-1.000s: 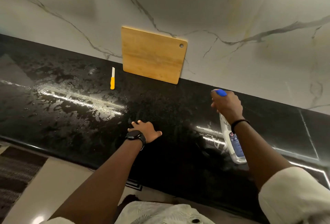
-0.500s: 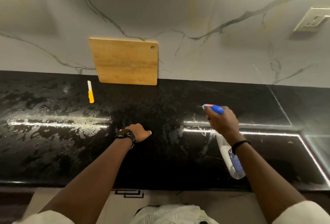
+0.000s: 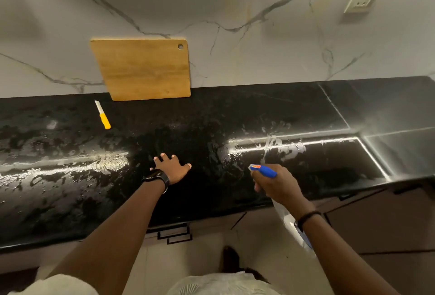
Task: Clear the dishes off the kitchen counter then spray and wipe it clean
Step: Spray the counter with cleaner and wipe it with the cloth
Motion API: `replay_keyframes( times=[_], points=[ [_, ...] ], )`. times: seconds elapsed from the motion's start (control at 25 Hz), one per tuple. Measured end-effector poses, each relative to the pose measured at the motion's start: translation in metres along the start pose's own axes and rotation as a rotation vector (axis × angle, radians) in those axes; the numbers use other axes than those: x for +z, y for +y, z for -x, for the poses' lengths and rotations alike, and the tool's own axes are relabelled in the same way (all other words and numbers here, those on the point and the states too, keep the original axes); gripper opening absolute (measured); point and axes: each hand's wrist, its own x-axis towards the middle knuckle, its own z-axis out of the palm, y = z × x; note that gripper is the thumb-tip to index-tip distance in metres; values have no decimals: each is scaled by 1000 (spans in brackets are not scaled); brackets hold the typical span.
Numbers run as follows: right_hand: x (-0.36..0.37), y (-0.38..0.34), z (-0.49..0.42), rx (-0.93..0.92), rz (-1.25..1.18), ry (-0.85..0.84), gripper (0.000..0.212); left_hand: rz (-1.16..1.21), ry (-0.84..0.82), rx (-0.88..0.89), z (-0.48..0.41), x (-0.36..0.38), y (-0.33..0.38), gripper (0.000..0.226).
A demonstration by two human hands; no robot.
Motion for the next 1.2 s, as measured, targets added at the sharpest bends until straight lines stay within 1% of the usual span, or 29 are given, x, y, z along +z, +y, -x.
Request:
replay_keyframes(
  times=[0.12,0.16,0.24,0.32,0.48,0.64,0.72,0.8,0.88,1.0,1.12,1.2],
  points=[
    [17,6,29,9,36,-49,35,-8,61,38,14,18,-8,84],
    [21,8,38,25,51,-32,36,-11,61,48,14,20,-9,84],
    [24,12,52,53,92,51,41,-7,40,68,13,18,-8,85],
    [22,19,62,69,105,124,41,-2,38,78,13,18,-8,86],
    [16,38,72,105,102,141,35,-32,66,54,12,27,-10,90],
    [-6,52,73,119,25,252,32,-18,71,31,12,25,-1,93],
    [-18,56,70,113,-28,291,32,-1,108,22,17,25,6,92],
    [-24,60,63,97,-54,317,33,-5,167,85,26,29,19,87],
    [-30,62,51,77,-72,309,32,-33,202,198,33,35,44,83],
    [-44,61,24,54,-23,278,36,-74,158,297,34,43,88,78],
    [-58,63,1,41,101,308,43,-59,98,236,27,47,116,76],
    [-69,68,-16,50,97,260,40,-31,72,159,20,45,131,75]
  ],
)
